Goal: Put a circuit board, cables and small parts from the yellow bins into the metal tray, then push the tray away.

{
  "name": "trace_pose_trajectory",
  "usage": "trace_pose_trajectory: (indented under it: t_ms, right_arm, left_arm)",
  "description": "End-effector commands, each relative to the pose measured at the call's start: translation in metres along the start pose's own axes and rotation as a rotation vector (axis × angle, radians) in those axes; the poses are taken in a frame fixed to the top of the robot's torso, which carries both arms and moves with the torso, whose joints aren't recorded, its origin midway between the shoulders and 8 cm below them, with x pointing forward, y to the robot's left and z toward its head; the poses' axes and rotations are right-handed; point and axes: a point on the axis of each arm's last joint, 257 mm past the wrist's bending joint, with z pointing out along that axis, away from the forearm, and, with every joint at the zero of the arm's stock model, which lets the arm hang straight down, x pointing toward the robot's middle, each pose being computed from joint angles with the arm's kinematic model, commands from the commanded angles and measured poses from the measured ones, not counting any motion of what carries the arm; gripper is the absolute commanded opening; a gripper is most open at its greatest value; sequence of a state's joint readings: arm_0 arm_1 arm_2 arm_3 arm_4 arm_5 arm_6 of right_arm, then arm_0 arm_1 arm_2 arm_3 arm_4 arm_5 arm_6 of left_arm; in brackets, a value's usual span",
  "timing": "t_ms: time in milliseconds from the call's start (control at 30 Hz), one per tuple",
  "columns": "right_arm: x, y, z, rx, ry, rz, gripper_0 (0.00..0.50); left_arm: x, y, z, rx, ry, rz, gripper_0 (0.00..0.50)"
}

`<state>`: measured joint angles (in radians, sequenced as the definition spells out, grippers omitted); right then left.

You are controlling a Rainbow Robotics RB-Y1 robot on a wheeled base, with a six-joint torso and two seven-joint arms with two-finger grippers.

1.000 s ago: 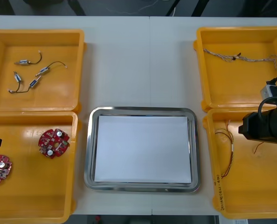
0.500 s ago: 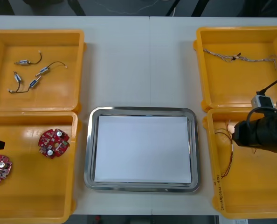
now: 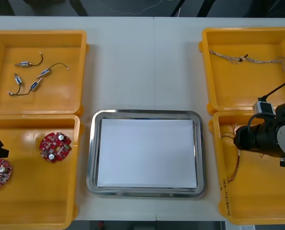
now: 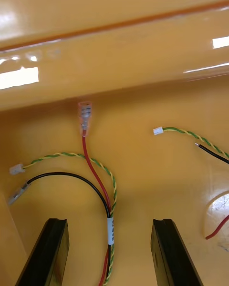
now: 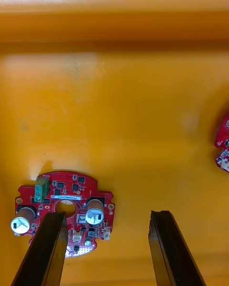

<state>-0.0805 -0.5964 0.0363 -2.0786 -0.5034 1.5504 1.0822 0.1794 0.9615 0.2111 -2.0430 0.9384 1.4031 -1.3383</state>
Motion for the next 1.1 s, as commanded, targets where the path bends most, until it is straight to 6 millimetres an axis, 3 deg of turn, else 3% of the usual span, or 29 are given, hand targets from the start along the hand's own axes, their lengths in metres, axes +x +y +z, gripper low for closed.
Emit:
trace_pose_trajectory:
  t_ms: [33,1100]
  right_arm:
    - [0.013,-0.002,0.006,0.002,0.013,0.019,0.5]
    - [0.032,0.005,0.021,0.016,0.015,0.037,0.5]
  left_arm:
    - [0.012,0.016,0.006,-0.044,0.034,0.133,0.5]
    - [0.047,0.024,0.04,-0.031,0.083,0.13,0.5]
